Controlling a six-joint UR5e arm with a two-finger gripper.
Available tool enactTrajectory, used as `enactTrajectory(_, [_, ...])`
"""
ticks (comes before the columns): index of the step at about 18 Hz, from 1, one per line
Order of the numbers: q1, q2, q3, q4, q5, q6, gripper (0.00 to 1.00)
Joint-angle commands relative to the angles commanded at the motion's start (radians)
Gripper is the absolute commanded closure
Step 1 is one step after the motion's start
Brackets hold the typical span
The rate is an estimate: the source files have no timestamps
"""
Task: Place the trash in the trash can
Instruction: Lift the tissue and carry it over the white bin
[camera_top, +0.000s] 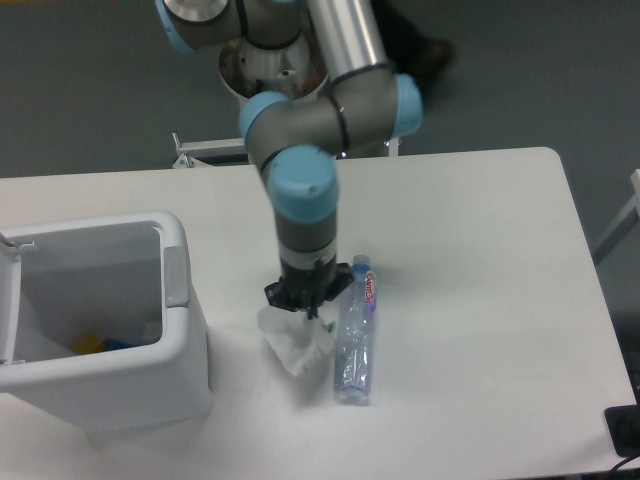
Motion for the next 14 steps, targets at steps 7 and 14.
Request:
enactTrajectory(7, [0.019, 0.163, 0.094, 0.006, -0.299, -0.123, 1.00])
enactTrajectory(14, [-0.231, 0.190, 0.040, 0.011, -0.306, -0.115, 1.00])
